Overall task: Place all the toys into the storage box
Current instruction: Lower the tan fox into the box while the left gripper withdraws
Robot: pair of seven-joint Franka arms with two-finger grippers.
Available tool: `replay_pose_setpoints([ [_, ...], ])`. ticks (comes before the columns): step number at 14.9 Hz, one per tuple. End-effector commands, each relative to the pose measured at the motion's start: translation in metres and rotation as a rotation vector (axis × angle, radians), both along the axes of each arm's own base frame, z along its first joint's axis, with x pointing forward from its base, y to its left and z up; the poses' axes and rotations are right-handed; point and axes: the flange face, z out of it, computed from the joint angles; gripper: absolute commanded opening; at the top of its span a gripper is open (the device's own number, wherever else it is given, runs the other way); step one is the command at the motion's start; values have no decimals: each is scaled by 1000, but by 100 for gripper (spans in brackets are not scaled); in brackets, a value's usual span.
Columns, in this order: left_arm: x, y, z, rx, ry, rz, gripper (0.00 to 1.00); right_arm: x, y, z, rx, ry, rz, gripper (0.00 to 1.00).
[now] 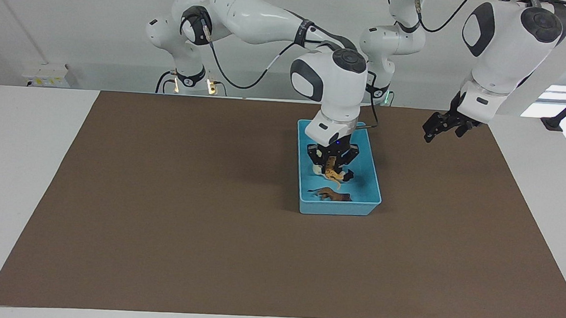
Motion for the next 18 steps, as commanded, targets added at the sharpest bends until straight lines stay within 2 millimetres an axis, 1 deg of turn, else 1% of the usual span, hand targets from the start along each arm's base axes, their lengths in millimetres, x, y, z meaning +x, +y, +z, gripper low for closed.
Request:
replay_pose_setpoints([
  [1,2,4,1,-17,-10,-36,100,-4,-5,2,27,11,-80,100],
  [3,7,4,10,-23,-16,-112,100,-6,-4,2,23,19,-129,100],
  [4,7,2,11,-24,-13,-120,100,-3,-7,2,11,8,-132,100],
  [5,7,-3,11,-26,-15,-132,100,2,-13,7,6,-9,-137,100],
  [6,9,3,9,-26,-11,-125,100,9,-23,14,-3,-31,-146,100],
  [7,11,7,8,-30,3,-127,100,20,-42,34,3,-64,-160,100],
  [8,11,4,10,-33,18,-148,100,42,-81,55,3,-81,-169,100],
  [9,10,-3,14,-34,22,-173,100,60,-118,70,0,-89,-132,100],
  [10,9,-12,14,-34,24,-188,100,74,-151,80,-10,-96,-88,100],
  [11,7,-19,15,-33,22,-201,100,88,-192,88,-29,-100,-39,100],
  [12,6,-21,17,-33,12,-205,100,100,-227,93,-45,-105,-6,100],
  [14,5,-24,20,-33,6,-210,100,123,-298,100,-62,-109,-20,100],
  [15,4,-24,21,-33,2,-210,100,131,-329,99,-72,-99,-16,100],
  [16,4,-22,22,-32,-1,-207,100,132,-351,102,-84,-74,10,100],
  [17,5,-18,23,-33,-5,-201,100,129,-363,103,-97,-40,43,100],
  [18,6,-16,22,-33,-8,-198,100,122,-377,108,-107,7,43,100],
])
